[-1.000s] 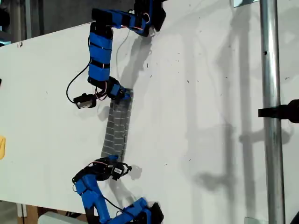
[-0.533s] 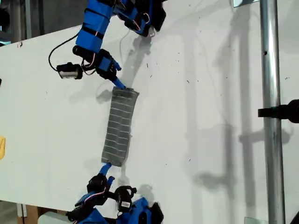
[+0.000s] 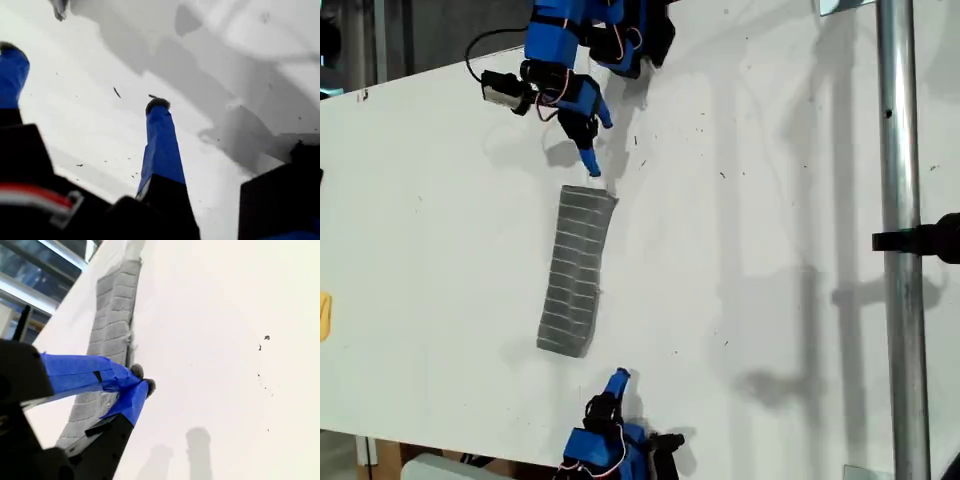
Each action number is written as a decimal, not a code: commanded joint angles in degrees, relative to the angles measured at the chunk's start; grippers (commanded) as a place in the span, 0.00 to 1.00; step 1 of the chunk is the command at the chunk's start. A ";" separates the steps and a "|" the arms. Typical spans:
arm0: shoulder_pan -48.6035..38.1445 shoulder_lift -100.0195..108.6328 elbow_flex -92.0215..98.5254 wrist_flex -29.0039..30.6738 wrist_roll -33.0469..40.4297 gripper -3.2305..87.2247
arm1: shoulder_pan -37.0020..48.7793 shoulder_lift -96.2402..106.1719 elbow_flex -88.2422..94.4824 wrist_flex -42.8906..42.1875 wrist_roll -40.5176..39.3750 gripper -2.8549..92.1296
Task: Grasp corners of a towel and fold twice.
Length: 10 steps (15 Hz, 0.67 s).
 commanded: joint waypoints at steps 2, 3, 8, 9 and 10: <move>1.41 4.13 2.55 -1.58 -1.05 0.01 | 6.50 -27.25 -12.48 -16.88 -8.09 0.52; 1.85 4.66 2.99 -1.49 -1.49 0.01 | 7.03 -37.53 -19.69 -19.51 -9.05 0.53; 1.76 5.71 3.43 -1.23 -1.67 0.01 | 5.80 -66.45 -55.46 -20.57 -11.69 0.19; 1.76 5.71 3.43 -1.23 -1.58 0.01 | 6.24 -66.53 -55.46 -23.82 -12.92 0.10; 1.58 5.71 3.52 -1.23 -1.32 0.01 | 7.12 -65.48 -55.28 -24.35 -14.59 0.07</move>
